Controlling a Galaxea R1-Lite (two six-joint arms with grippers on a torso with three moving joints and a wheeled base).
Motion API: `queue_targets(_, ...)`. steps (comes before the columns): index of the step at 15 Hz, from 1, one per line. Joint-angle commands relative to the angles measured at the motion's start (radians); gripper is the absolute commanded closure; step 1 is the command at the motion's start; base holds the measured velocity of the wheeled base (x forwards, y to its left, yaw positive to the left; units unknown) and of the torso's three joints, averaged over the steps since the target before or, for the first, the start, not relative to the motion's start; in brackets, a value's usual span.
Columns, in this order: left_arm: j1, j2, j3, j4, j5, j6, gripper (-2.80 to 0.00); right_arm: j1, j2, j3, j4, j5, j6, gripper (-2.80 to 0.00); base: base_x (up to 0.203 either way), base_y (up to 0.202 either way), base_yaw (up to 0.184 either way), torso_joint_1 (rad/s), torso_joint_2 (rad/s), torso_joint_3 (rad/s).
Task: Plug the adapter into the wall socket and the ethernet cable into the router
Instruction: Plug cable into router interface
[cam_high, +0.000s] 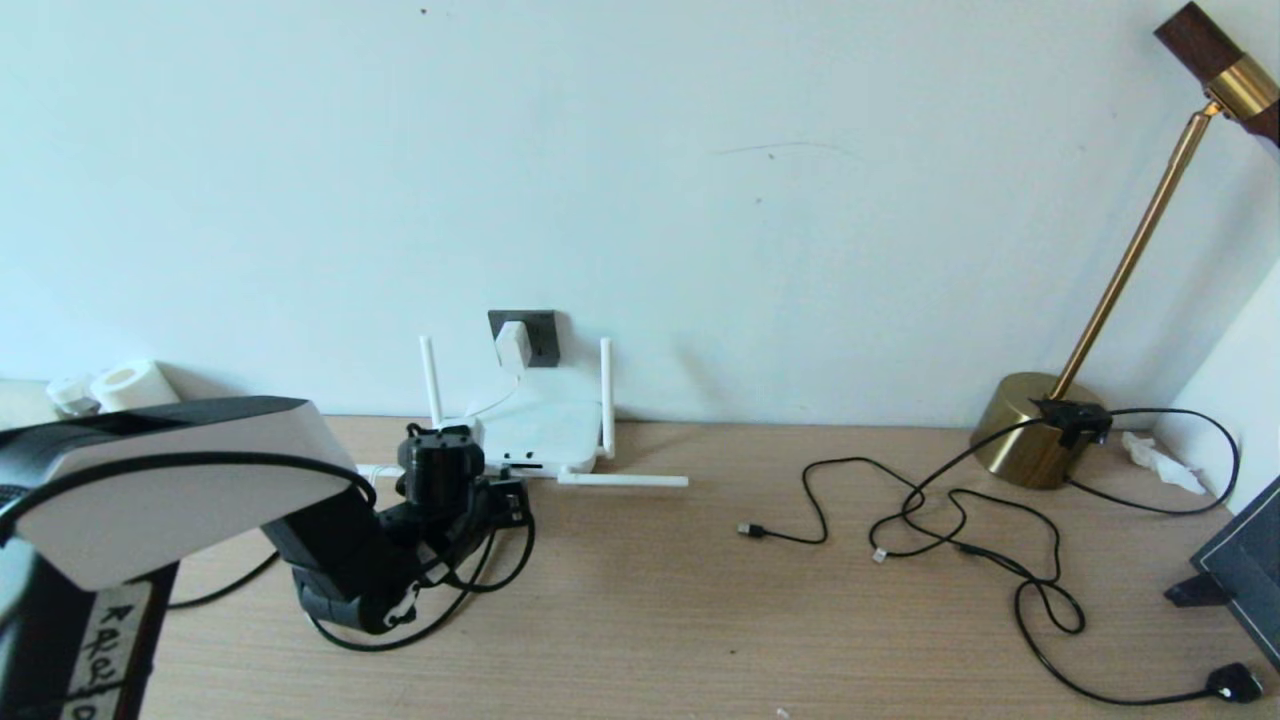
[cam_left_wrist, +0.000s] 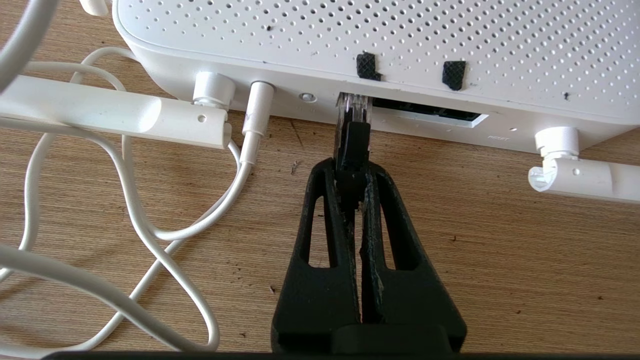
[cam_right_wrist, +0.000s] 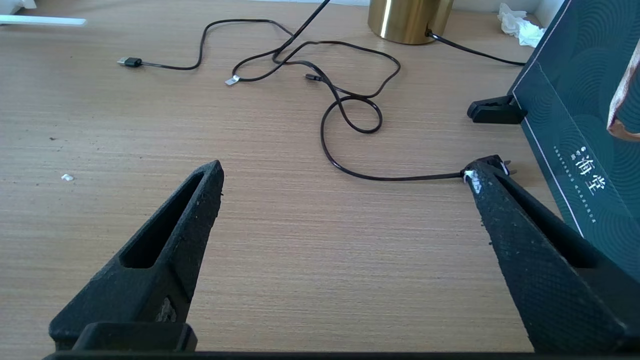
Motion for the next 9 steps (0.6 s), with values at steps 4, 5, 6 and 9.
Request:
queue_targets(4, -0.007, -0.007, 0.012, -0.005, 0.001, -0.002, 0.00, 0.000, 0.000, 0.000, 0.001, 0.000, 0.000, -2.80, 0.000, 0.000, 0.000, 0.000, 0.00, 0.000)
queue_targets(5, -0.007, -0.007, 0.014, -0.006, 0.001, -0.002, 0.00, 0.000, 0.000, 0.000, 0.002, 0.000, 0.000, -2.80, 0.000, 0.000, 0.000, 0.000, 0.00, 0.000)
queue_targets(6, -0.007, -0.007, 0.014, -0.006, 0.001, -0.002, 0.00, 0.000, 0.000, 0.000, 0.002, 0.000, 0.000, -2.80, 0.000, 0.000, 0.000, 0.000, 0.00, 0.000)
queue_targets(9, -0.007, -0.007, 0.014, -0.006, 0.001, -0.002, 0.00, 0.000, 0.000, 0.000, 0.002, 0.000, 0.000, -2.80, 0.000, 0.000, 0.000, 0.000, 0.00, 0.000)
